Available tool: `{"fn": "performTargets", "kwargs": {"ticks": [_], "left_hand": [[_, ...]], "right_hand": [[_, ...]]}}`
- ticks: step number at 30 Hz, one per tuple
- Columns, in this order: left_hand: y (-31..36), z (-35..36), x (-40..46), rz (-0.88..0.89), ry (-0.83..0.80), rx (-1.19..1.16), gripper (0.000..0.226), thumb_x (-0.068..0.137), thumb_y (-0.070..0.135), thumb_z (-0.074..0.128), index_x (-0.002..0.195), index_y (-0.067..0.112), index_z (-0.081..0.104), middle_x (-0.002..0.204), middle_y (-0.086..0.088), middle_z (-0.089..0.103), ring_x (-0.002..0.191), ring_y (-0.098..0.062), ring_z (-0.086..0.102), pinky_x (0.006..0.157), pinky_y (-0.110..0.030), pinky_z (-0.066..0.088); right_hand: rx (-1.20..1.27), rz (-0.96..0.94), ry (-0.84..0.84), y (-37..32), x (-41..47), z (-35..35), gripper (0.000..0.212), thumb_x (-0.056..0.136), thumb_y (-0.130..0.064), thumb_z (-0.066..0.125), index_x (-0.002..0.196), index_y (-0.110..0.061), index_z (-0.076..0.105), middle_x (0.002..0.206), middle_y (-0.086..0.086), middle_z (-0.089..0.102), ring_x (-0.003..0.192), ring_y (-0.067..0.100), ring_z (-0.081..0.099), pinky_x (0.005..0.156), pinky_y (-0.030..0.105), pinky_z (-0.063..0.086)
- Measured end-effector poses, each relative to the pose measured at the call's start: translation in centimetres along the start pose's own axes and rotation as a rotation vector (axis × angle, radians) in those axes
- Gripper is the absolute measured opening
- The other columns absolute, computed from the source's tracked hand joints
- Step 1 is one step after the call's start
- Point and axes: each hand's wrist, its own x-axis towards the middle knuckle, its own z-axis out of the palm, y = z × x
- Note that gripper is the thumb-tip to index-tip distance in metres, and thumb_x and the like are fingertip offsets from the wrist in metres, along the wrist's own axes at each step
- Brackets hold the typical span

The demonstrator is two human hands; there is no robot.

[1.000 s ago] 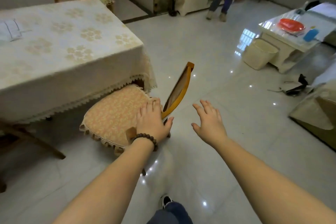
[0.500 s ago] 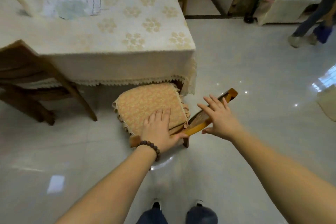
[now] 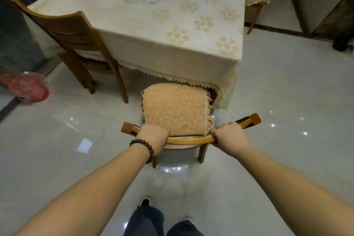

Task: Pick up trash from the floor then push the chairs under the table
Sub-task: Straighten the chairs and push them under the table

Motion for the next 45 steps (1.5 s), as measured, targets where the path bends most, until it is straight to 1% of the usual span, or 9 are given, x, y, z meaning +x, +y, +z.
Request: {"fn": "performTargets", "kwargs": {"ticks": [2, 5, 10, 14, 17, 21, 28, 36, 45], "left_hand": [[0.0, 0.1, 0.1, 0.003, -0.011, 0.013, 0.016, 0.092, 0.019, 0.045, 0.105, 0.022, 0.053, 0.094, -0.003, 0.062, 0.083, -0.023, 0.061, 0.063, -0.033, 0.044], [-0.2, 0.0, -0.1, 0.011, -0.004, 0.021, 0.015, 0.094, 0.021, 0.044, 0.105, 0.023, 0.054, 0.094, -0.002, 0.062, 0.084, -0.023, 0.061, 0.067, -0.034, 0.047], [-2.1, 0.1, 0.0, 0.045, 0.013, 0.027, 0.014, 0.094, 0.024, 0.046, 0.104, 0.024, 0.055, 0.097, -0.002, 0.063, 0.088, -0.023, 0.061, 0.071, -0.034, 0.046], [-5.1, 0.2, 0.4, 0.068, 0.010, 0.088, 0.014, 0.094, 0.029, 0.049, 0.104, 0.023, 0.056, 0.095, -0.001, 0.064, 0.087, -0.022, 0.061, 0.066, -0.032, 0.040], [-8.1, 0.1, 1.1, 0.094, 0.008, 0.092, 0.014, 0.094, 0.030, 0.050, 0.104, 0.024, 0.056, 0.094, 0.000, 0.064, 0.086, -0.021, 0.061, 0.068, -0.032, 0.044], [-12.4, 0.0, 2.8, 0.142, 0.022, 0.110, 0.012, 0.093, 0.031, 0.051, 0.102, 0.025, 0.056, 0.095, 0.000, 0.065, 0.087, -0.022, 0.062, 0.068, -0.033, 0.044], [-18.9, 0.2, 6.8, 0.204, 0.052, 0.143, 0.013, 0.093, 0.030, 0.050, 0.102, 0.024, 0.056, 0.093, 0.001, 0.064, 0.085, -0.022, 0.062, 0.068, -0.033, 0.044], [-22.8, -0.4, 12.4, 0.234, 0.080, 0.164, 0.010, 0.092, 0.033, 0.049, 0.097, 0.026, 0.055, 0.089, 0.001, 0.064, 0.081, -0.022, 0.062, 0.069, -0.034, 0.047], [-26.1, -2.5, 19.5, 0.243, 0.096, 0.151, 0.009, 0.091, 0.030, 0.048, 0.096, 0.025, 0.054, 0.089, 0.002, 0.063, 0.081, -0.022, 0.062, 0.068, -0.033, 0.046]], "right_hand": [[-0.012, -0.022, 0.011, 0.3, 0.0, 0.3, 0.010, 0.089, -0.033, 0.055, 0.092, -0.024, 0.057, 0.079, -0.002, 0.065, 0.071, 0.021, 0.062, 0.068, 0.032, 0.050], [-0.020, -0.042, 0.036, 0.4, 0.2, 0.3, 0.010, 0.087, -0.032, 0.058, 0.091, -0.023, 0.057, 0.075, -0.002, 0.063, 0.067, 0.020, 0.062, 0.061, 0.029, 0.048], [0.015, -0.065, 0.035, -0.5, 1.1, -0.2, 0.017, 0.088, -0.038, 0.055, 0.093, -0.021, 0.057, 0.082, -0.001, 0.065, 0.073, 0.023, 0.063, 0.064, 0.030, 0.048], [0.035, -0.043, 0.042, -2.4, 2.7, -1.0, 0.020, 0.084, -0.039, 0.059, 0.087, -0.020, 0.057, 0.076, 0.000, 0.064, 0.066, 0.025, 0.062, 0.061, 0.031, 0.049], [0.049, -0.015, 0.036, -4.1, 4.5, -2.0, 0.020, 0.086, -0.039, 0.057, 0.090, -0.020, 0.056, 0.078, 0.001, 0.064, 0.071, 0.025, 0.063, 0.064, 0.031, 0.049], [0.027, 0.059, 0.020, -6.2, 7.3, -3.4, 0.017, 0.082, -0.037, 0.061, 0.084, -0.020, 0.058, 0.071, 0.000, 0.065, 0.063, 0.024, 0.062, 0.059, 0.032, 0.051], [0.058, 0.142, 0.037, -8.7, 12.8, -5.2, 0.020, 0.089, -0.037, 0.052, 0.098, -0.020, 0.056, 0.088, 0.000, 0.066, 0.079, 0.023, 0.062, 0.067, 0.032, 0.045], [0.099, 0.182, 0.052, -6.8, 18.6, -6.2, 0.021, 0.089, -0.042, 0.052, 0.096, -0.023, 0.055, 0.087, -0.002, 0.066, 0.081, 0.021, 0.062, 0.074, 0.032, 0.045], [0.099, 0.176, 0.069, -2.8, 25.6, -6.8, 0.020, 0.089, -0.041, 0.051, 0.095, -0.023, 0.055, 0.087, -0.002, 0.066, 0.081, 0.021, 0.061, 0.072, 0.032, 0.040]]}}
